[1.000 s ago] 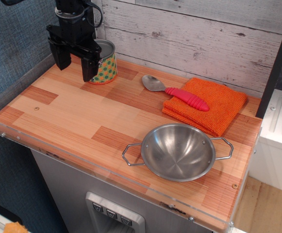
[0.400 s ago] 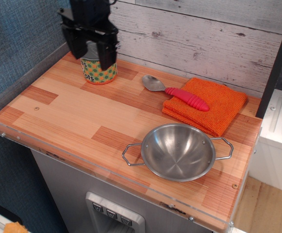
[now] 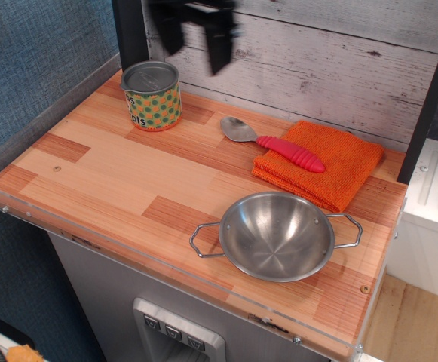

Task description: Move the can to the left of the red spoon.

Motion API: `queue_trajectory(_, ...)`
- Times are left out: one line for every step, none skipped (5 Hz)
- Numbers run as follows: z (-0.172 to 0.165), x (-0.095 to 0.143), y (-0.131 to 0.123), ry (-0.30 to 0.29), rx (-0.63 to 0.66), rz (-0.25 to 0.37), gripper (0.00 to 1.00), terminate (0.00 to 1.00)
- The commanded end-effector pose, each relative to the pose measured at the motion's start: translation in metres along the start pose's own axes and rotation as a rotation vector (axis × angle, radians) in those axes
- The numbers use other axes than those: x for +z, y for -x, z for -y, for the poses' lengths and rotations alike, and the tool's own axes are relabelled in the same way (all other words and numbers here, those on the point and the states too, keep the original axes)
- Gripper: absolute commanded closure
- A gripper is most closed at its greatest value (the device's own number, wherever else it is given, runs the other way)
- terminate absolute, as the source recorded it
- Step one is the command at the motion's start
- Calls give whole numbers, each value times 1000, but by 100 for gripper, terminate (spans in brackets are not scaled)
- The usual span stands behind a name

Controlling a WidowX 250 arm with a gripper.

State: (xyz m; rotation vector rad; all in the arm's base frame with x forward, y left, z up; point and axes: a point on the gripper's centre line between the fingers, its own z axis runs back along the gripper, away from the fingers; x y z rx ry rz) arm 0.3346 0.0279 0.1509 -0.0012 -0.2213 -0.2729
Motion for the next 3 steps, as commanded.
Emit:
queue_trajectory(48, 62, -41, 70, -105, 134, 0, 0)
queue_trajectory(48, 62, -41, 70, -105, 134, 0, 0)
queue_trajectory(48, 62, -41, 70, -105, 134, 0, 100)
